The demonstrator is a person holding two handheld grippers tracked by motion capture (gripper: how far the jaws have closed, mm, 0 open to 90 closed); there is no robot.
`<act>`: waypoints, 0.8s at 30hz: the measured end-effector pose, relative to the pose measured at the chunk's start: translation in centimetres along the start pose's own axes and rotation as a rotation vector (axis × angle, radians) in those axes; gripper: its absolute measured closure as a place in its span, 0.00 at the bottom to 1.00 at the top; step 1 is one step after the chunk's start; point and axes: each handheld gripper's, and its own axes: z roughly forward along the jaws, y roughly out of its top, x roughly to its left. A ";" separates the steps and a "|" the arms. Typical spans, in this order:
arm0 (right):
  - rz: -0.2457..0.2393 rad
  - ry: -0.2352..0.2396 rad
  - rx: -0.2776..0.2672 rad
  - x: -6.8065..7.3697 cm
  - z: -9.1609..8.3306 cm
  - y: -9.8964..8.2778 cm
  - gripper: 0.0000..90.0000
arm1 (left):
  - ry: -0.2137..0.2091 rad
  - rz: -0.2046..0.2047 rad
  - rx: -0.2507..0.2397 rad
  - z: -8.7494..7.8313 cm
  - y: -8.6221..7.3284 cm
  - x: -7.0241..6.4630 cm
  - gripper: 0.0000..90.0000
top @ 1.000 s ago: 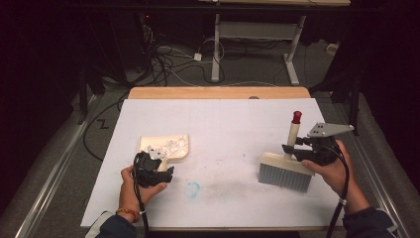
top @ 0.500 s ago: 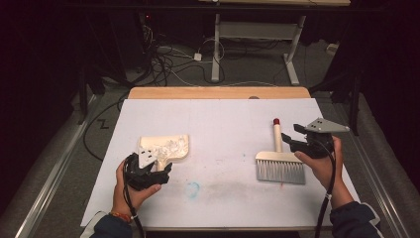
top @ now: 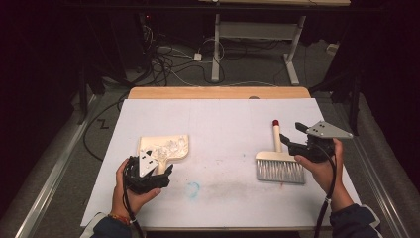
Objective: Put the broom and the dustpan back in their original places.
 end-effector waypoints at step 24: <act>-0.052 0.015 -0.064 2.2 -2.6 1.1 0.29 | -0.040 0.087 -0.060 -1.4 0.1 -1.8 0.19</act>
